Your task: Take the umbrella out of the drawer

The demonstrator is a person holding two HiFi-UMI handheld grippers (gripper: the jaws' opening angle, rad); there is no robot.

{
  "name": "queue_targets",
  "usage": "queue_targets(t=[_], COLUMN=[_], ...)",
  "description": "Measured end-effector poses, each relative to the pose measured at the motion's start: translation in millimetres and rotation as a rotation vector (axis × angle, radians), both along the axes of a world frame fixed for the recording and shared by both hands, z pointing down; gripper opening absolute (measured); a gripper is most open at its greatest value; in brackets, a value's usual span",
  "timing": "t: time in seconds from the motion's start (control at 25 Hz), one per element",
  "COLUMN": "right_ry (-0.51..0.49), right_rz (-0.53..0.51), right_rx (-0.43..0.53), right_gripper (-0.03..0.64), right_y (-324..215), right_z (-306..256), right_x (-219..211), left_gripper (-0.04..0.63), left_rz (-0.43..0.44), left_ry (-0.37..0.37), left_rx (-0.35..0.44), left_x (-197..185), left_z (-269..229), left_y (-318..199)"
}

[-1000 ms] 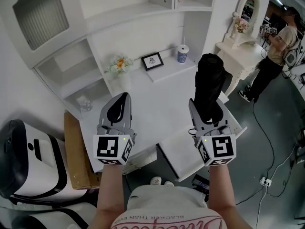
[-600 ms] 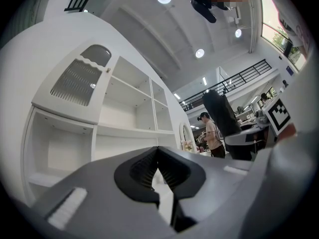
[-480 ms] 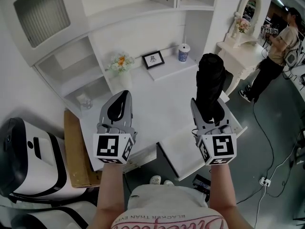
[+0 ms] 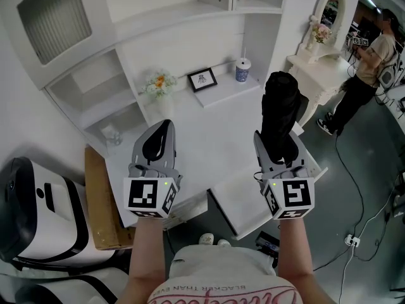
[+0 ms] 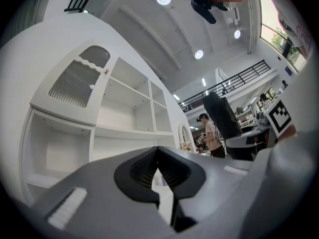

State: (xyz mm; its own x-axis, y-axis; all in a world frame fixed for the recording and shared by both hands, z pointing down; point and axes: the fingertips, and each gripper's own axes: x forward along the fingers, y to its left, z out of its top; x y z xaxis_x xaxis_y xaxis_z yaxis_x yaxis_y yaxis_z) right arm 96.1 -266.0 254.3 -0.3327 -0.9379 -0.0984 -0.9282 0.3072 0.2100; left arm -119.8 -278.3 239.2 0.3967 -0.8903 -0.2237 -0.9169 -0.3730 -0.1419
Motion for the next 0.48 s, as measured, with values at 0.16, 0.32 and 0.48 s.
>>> queue_targets(t=[0.16,0.32,0.48], right_ry=[-0.004,-0.005,-0.006], right_rz=[0.003,0.004,0.004], right_rx=[0.003,0.01,0.011], right_gripper=[0.242,0.242,0.242], right_y=[-0.1,0.6,1.1], right_z=[-1.1,-2.3,-2.5], right_x=[1.0,1.7,0.9], left_gripper=[0.009,0.009,0.009], left_rz=[-0.002,-0.006,-0.011], left_ry=[-0.001,-0.002,0.0], left_rx=[0.002,0.005,0.01], left_x=[-0.8,-1.8,-3.9], left_z=[-0.6,-1.6,-2.3], left_y=[-0.1,0.7,1.3])
